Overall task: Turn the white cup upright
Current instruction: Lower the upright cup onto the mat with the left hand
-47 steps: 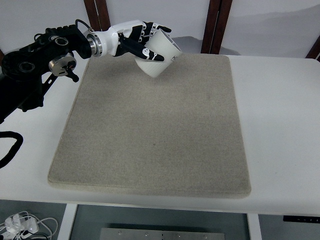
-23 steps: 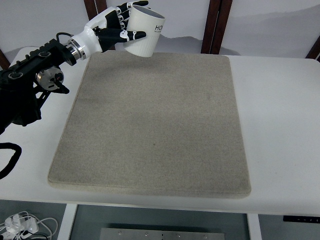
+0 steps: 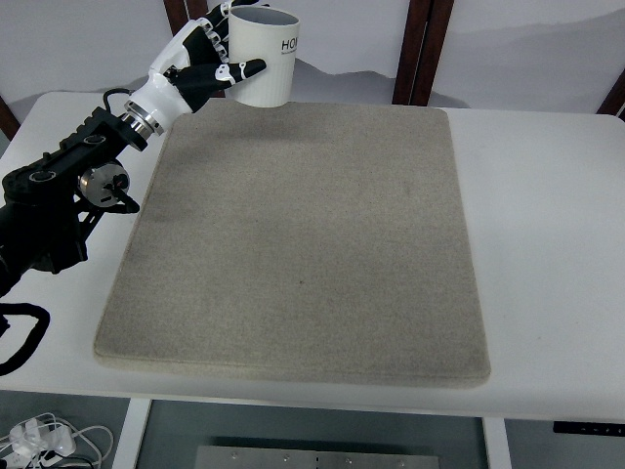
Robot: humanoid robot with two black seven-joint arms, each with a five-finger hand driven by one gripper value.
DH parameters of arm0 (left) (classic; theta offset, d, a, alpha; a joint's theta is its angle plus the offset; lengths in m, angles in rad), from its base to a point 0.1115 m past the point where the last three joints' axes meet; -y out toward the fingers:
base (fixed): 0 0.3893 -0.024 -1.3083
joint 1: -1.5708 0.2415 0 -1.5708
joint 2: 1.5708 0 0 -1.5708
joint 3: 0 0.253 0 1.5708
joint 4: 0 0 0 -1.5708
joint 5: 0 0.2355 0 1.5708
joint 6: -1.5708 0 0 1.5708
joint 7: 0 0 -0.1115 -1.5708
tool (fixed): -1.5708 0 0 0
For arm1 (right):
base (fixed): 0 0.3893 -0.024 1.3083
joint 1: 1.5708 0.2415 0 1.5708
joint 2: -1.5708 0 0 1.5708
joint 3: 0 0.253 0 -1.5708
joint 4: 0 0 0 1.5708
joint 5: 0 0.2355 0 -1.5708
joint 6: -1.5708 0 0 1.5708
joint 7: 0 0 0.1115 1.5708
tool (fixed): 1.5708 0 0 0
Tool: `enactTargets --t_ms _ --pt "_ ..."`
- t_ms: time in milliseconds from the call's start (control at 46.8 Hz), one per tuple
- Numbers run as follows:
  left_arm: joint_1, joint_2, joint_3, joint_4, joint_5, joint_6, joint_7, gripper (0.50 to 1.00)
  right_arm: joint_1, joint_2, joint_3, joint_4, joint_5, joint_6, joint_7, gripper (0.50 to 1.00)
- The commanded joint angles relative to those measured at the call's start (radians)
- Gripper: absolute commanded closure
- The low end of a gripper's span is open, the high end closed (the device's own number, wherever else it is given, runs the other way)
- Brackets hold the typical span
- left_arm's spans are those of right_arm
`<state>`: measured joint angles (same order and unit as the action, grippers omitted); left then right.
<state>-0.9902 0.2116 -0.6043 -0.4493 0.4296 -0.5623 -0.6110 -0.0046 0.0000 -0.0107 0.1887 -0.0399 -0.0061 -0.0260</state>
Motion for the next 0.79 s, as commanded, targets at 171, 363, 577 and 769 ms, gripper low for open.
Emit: enactTargets --t_ms 171,363,577,769 --pt "0.039 -0.021 0.012 0.035 0.011 0.025 0.0 0.84 0.0 0.0 0.0 0.0 0.0 0.0 0.0 0.548" --pt "0.056 -0.021 0.014 0.038 0.012 0.061 0.0 0.838 0.0 0.0 0.0 0.0 0.0 0.0 0.0 0.548" --pt "0.068 -0.047 0.026 0.041 0.02 0.134 0.0 0.804 0.0 0.0 0.0 0.0 0.0 0.0 0.0 0.548" --pt "0.082 -0.066 0.072 0.04 0.052 0.211 0.0 0.829 0.0 0.0 0.0 0.0 0.0 0.0 0.0 0.548"
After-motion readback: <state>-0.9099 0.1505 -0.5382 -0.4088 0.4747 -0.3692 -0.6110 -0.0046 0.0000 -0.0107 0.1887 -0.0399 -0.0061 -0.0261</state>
